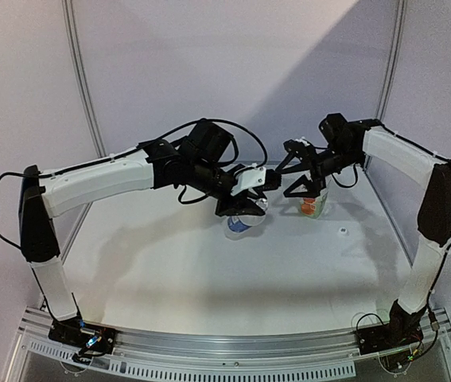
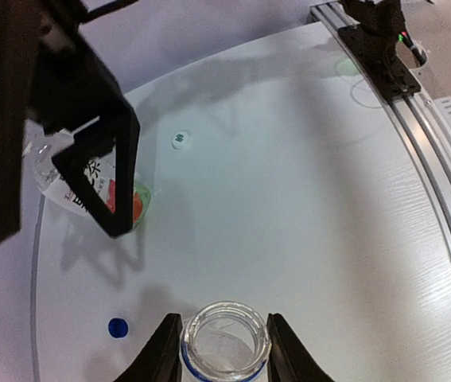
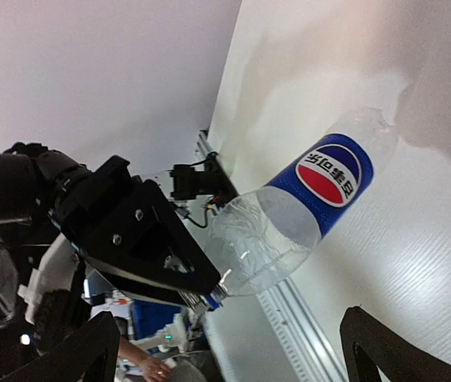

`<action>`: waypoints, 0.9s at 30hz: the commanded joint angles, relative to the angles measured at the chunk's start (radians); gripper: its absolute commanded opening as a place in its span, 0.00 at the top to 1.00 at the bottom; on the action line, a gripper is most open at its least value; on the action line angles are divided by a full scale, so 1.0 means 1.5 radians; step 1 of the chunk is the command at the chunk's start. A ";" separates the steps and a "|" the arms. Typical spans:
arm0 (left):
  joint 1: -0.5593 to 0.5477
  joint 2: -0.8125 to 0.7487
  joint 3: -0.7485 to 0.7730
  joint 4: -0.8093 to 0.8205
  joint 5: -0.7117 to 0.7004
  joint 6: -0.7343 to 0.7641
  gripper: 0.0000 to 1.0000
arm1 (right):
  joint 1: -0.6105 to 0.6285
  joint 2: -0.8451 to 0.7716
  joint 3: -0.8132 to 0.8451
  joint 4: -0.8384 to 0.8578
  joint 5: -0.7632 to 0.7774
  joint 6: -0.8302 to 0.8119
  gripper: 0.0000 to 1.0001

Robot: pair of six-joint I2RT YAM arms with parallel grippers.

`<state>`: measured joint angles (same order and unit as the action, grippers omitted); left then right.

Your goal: Unscrew the bottle caps

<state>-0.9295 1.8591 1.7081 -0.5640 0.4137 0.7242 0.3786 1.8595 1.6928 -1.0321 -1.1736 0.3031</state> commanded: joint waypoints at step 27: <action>0.087 0.003 -0.218 0.545 -0.010 -0.493 1.00 | -0.140 -0.318 0.000 -0.062 0.824 -0.254 0.01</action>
<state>-0.8047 1.8420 1.3972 0.1371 0.3294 -0.0212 0.1810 1.4117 1.7348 -1.1564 -0.0273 -0.1478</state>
